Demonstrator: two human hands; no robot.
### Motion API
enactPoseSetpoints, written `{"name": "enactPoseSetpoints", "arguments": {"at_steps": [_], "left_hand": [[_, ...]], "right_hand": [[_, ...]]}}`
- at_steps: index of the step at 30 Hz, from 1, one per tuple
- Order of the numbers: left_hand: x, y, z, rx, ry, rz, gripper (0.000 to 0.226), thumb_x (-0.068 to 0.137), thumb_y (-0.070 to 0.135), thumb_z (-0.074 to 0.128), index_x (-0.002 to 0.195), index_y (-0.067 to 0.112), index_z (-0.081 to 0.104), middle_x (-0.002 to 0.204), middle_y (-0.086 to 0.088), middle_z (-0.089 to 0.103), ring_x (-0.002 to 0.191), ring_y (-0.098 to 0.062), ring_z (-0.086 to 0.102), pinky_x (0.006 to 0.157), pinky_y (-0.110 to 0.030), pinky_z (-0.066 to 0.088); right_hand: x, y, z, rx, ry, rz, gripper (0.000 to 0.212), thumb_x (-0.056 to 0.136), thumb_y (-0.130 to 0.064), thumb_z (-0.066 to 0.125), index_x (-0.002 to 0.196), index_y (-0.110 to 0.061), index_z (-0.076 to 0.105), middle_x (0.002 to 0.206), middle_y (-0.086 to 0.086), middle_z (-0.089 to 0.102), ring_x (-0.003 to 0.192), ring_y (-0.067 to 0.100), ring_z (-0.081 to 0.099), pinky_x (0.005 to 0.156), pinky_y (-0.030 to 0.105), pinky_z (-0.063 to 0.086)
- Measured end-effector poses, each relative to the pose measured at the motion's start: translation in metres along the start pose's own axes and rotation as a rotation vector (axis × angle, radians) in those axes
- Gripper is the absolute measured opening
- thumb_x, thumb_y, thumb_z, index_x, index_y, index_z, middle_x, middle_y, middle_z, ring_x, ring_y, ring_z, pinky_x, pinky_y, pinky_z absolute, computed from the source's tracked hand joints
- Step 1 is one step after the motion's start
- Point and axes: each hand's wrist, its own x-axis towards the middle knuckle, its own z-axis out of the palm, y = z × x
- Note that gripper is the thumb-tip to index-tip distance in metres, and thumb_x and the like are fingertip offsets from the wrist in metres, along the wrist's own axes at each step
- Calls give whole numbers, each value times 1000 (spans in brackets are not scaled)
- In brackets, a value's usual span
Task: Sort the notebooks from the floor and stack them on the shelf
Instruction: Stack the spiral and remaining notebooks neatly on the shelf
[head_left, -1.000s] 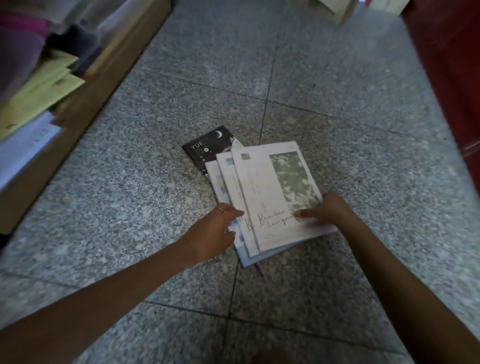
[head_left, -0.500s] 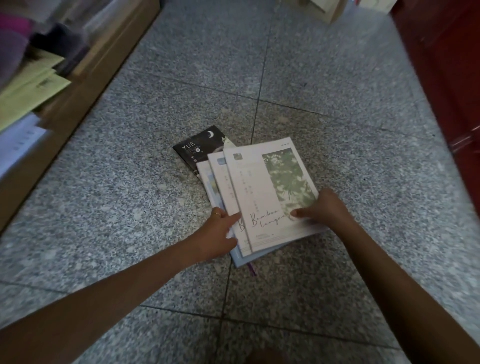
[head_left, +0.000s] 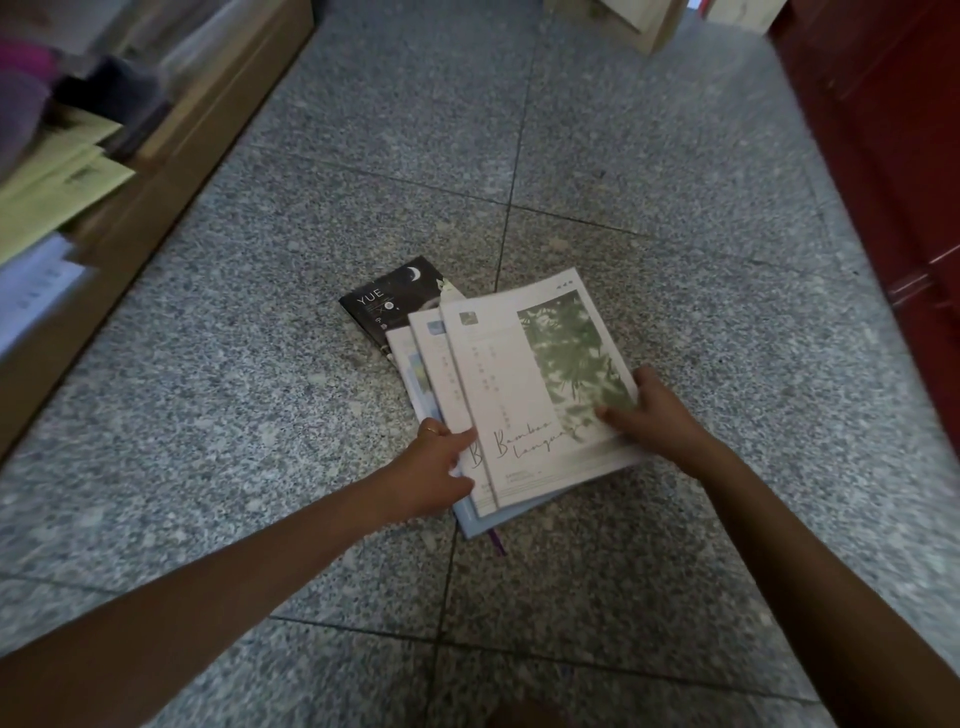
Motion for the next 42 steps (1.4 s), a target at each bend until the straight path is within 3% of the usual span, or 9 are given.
{"name": "enactPoseSetpoints", "arguments": {"at_steps": [6,10,14,21,27,29,33,36,42], "left_hand": [[-7,8,-3,-136,71,23,55,90,12,59,140,14,37,115,-5,26,104,-13,39,84,-7,30],[-23,24,-17,-431,148,86,37,90,17,60,124,20,45,119,-2,49,112,-16,52,84,-22,46],[-58,50,-44,-804,166,201,35,92,5,52,117,29,46,102,4,68,89,-15,69,57,-31,58],[-123,75,-108,-831,537,402,42,96,7,42,116,44,38,109,18,64,89,-14,69,46,-32,55],[-180,73,-167,-744,943,527,43,97,1,39,136,17,34,123,-7,56,76,-12,67,38,-26,49],[-208,72,-188,-734,1089,579,43,95,4,44,134,18,36,123,-9,55,73,-14,65,37,-24,47],[-252,70,-217,-774,1253,592,38,98,5,38,133,20,35,119,-7,59,62,-18,67,37,-24,48],[-286,66,-237,-853,1294,649,34,95,8,38,122,28,43,117,-11,64,53,-34,60,55,-47,53],[-338,52,-269,-970,1492,566,27,97,3,35,113,19,50,91,6,68,65,-4,68,43,-19,48]], "right_hand": [[-16,1,-10,383,-45,-84,27,97,-12,46,124,-17,42,110,6,61,80,12,63,55,23,51],[-25,-15,-13,556,-3,-142,25,97,-12,46,120,-20,48,107,4,66,85,15,66,64,25,54],[-32,-60,-15,628,93,-254,16,98,-15,44,105,-26,52,85,-9,72,72,3,67,55,18,51],[-40,-171,-5,612,248,-466,23,101,-21,35,108,-16,57,83,-1,62,57,2,58,41,17,46],[-53,-277,8,884,33,-488,19,98,-25,45,104,-27,63,85,-13,70,67,2,66,54,18,51],[-62,-316,16,943,-126,-548,21,96,-20,49,113,-21,63,95,-1,70,75,13,66,57,25,52],[-84,-370,35,980,-341,-662,25,94,-14,51,118,-17,59,90,10,68,57,15,59,40,20,42],[-102,-412,56,1004,-495,-710,24,94,-11,50,116,-15,58,82,8,69,48,14,56,37,18,38],[-126,-484,94,949,-696,-707,33,92,-3,45,123,-10,54,90,10,67,48,13,58,38,18,39]]}}
